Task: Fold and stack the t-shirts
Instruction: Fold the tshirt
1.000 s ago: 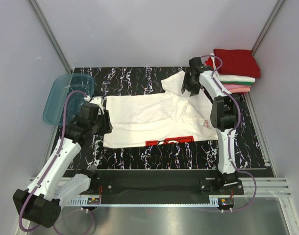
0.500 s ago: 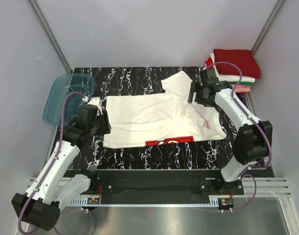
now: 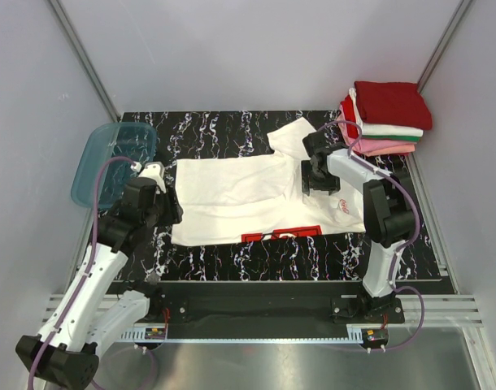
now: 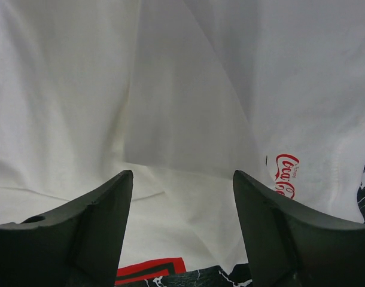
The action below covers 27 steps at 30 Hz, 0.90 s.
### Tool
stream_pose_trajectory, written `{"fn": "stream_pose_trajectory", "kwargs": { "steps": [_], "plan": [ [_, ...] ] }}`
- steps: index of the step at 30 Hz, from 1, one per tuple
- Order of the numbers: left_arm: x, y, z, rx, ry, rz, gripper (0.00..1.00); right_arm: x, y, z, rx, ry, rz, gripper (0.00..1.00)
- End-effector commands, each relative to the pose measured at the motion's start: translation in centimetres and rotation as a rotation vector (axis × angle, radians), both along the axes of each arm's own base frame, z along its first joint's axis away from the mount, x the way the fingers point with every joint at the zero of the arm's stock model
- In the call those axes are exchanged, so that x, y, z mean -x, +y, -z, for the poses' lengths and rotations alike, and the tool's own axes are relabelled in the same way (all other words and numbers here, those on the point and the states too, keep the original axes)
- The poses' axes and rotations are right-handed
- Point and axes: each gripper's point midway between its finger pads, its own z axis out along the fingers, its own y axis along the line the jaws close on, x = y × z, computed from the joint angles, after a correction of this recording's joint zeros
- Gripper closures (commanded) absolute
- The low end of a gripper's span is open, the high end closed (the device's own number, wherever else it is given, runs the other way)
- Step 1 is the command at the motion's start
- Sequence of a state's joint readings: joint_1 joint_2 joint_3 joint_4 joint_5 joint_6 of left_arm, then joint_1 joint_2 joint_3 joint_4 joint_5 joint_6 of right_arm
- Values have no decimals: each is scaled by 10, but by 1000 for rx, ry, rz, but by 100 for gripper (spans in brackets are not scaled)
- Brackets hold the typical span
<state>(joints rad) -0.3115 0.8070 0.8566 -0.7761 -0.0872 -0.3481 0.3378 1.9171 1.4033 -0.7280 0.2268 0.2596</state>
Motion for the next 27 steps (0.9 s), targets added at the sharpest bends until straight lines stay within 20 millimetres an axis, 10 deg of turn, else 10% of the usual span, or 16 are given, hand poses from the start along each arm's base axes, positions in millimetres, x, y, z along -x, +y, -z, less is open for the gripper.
{"fn": "stream_pose_trajectory", "kwargs": {
  "steps": [1,10,22,27],
  "plan": [
    [-8,0,-7,4,-44,-8,47,-23,3,-17,46,-78,-22,26],
    [-7,0,-8,6,-50,-6,47,-33,4,-10,118,-68,-40,27],
    [-8,0,-7,2,-45,-2,47,-29,-2,0,146,-54,-47,71],
    [-8,0,-7,-1,-47,-3,47,-28,7,-5,94,-69,-60,60]
  ]
}}
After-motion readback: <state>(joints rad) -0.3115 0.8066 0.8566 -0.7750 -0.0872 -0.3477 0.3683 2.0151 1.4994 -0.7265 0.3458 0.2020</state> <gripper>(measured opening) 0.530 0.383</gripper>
